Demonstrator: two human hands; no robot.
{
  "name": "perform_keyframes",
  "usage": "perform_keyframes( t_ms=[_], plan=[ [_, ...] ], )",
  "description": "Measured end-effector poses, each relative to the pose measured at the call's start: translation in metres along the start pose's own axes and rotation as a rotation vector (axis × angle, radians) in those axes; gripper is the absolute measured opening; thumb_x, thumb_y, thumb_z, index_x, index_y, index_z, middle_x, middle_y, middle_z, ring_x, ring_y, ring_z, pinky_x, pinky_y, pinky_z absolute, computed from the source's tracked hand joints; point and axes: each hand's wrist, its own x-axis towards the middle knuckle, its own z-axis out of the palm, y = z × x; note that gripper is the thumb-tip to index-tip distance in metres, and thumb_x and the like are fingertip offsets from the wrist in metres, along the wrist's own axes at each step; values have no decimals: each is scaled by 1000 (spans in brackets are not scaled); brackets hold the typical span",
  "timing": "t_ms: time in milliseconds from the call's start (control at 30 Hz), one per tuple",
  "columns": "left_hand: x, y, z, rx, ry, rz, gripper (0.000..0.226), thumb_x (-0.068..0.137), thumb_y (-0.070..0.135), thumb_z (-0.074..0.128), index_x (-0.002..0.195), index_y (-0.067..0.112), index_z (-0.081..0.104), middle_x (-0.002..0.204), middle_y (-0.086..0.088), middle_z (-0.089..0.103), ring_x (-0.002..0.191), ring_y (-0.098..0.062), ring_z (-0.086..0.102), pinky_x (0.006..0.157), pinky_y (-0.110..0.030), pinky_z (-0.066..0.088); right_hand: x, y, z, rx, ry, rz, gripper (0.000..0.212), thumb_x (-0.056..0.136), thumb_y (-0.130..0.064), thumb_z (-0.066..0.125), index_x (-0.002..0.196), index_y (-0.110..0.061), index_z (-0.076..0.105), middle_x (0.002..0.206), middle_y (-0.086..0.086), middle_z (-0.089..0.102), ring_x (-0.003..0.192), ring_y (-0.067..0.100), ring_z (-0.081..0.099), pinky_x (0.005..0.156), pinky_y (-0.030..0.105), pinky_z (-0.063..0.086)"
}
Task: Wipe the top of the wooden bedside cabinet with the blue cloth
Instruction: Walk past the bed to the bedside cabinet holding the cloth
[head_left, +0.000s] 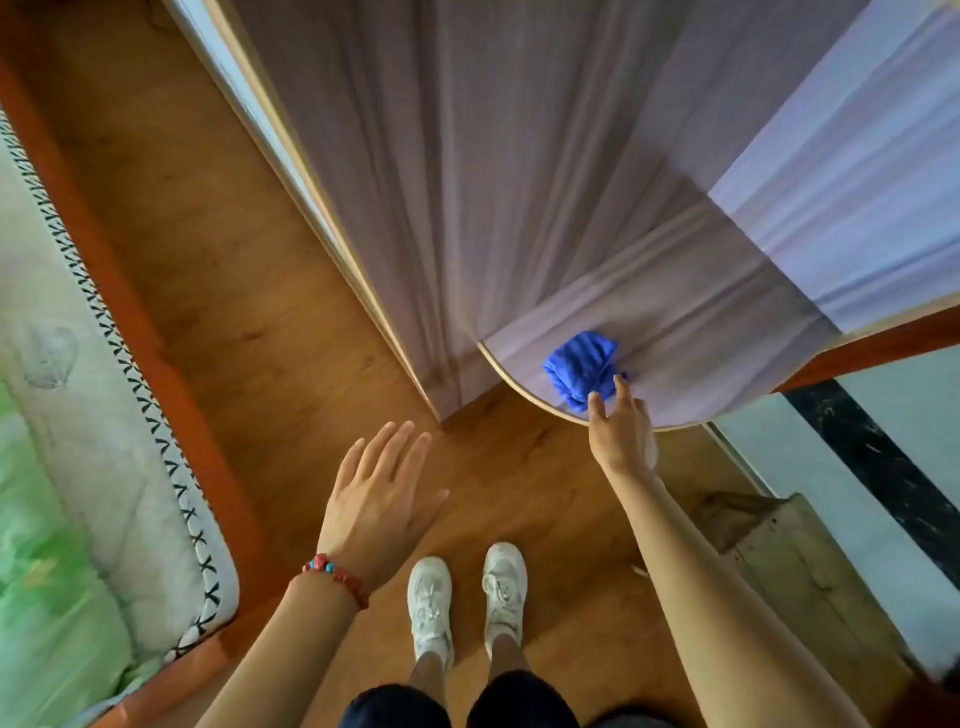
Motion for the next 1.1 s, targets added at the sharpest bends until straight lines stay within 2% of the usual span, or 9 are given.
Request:
perform_keyframes(
  t_ms=[133, 300, 467, 600, 700, 800, 1100],
  plan=[
    [2, -3, 15, 42, 67, 11, 66, 92, 52, 26, 119, 2, 59, 121, -17, 59, 115, -35, 54, 93, -54, 40, 28, -8, 21, 117, 32, 115, 55, 95, -43, 37, 143, -20, 24, 135, 23, 40, 116, 37, 46, 88, 43, 42],
    [4, -15, 31, 52, 72, 4, 69, 95, 55, 15, 122, 6, 55, 123, -15, 58, 116, -34, 52, 95, -50, 36, 50, -15, 41, 109, 85, 205, 67, 88, -53, 43, 143, -22, 22, 133, 24, 33, 111, 41, 46, 81, 44, 46],
    [5, -14, 38, 13, 14, -67, 69, 94, 57, 14, 125, 9, 52, 126, -15, 56, 118, -32, 50, 96, -48, 35, 54, -17, 46, 259, 88, 200, 61, 90, -37, 51, 141, -15, 27, 134, 24, 38, 113, 39, 47, 87, 42, 44],
    [-1, -12, 34, -29, 28, -111, 68, 94, 57, 16, 126, 8, 51, 126, -15, 55, 119, -33, 49, 96, -50, 35, 50, -13, 38, 293, 89, 100, 52, 90, -27, 53, 137, -12, 35, 131, 20, 46, 114, 32, 47, 88, 36, 41],
    [-11, -15, 30, -35, 0, -139, 68, 94, 57, 16, 126, 8, 51, 126, -16, 55, 119, -33, 49, 95, -50, 36, 41, -12, 32, 307, 90, 1, 45, 88, -20, 57, 130, -10, 45, 123, 21, 51, 101, 26, 51, 79, 28, 38],
    [-24, -19, 21, -25, -35, -159, 69, 94, 57, 15, 126, 8, 52, 126, -16, 55, 119, -34, 49, 95, -50, 36, 24, -11, 23, 270, 50, -111, 40, 86, -16, 59, 125, -9, 50, 116, 19, 52, 89, 15, 46, 75, 22, 36],
    [-90, -40, -21, -49, -39, -239, 70, 94, 57, 16, 124, 5, 53, 125, -19, 55, 118, -35, 49, 94, -52, 37, -85, -34, -29, 77, -32, -462, 41, 79, -14, 69, 118, -13, 56, 108, 16, 54, 82, 19, 57, 70, 23, 44]
  ],
)
